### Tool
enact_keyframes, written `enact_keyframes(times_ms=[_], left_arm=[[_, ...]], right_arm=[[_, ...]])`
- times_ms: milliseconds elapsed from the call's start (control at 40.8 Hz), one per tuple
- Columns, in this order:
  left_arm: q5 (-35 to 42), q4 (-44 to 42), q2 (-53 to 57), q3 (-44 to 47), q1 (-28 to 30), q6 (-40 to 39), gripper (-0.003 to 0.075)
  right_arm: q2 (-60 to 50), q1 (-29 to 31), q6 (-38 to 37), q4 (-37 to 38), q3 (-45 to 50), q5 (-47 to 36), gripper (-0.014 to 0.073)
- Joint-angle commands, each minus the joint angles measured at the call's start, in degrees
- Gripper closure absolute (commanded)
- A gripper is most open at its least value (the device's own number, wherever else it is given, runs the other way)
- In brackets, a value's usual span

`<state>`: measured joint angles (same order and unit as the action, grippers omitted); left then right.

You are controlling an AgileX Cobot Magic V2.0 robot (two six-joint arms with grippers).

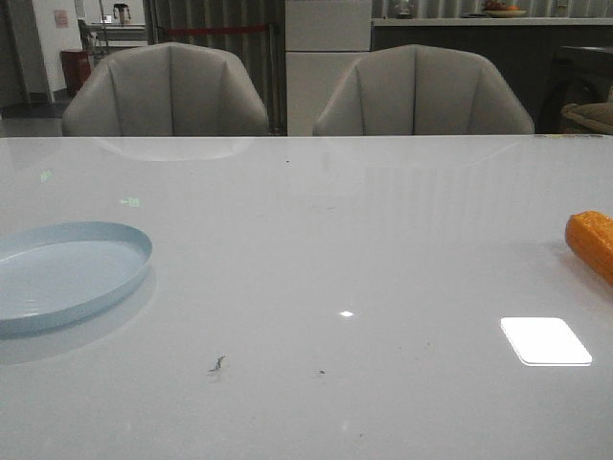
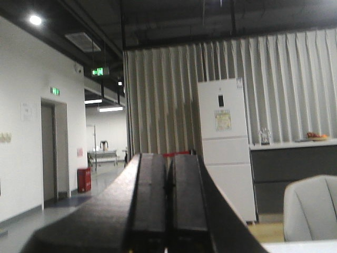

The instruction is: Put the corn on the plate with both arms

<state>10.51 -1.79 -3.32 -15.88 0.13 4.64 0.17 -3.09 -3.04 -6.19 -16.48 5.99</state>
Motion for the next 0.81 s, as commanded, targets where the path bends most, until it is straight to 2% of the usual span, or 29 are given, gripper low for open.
enact_keyframes(times_ms=[0, 245, 441, 785], left_arm=[[2.18, -1.44, -6.72, -7.55, 0.04, -0.55, 0.0627], [-0.46, -3.7, -24.48, -23.86, 0.04, -0.55, 0.0627], [-1.3, -3.44, -33.81, -27.16, 0.04, -0.55, 0.0627], [-23.63, -0.73, -40.0, -27.16, 0.04, -0.55, 0.0607]], right_arm=[[5.1, -0.07, 0.24, 0.47, -8.89, 0.17, 0.0536], [22.75, -0.07, 0.24, 0.47, -22.47, 0.14, 0.0536], [35.4, -0.07, 0.24, 0.47, -24.25, 0.54, 0.0536], [44.77, -0.07, 0.24, 0.42, -24.25, 2.37, 0.0529]])
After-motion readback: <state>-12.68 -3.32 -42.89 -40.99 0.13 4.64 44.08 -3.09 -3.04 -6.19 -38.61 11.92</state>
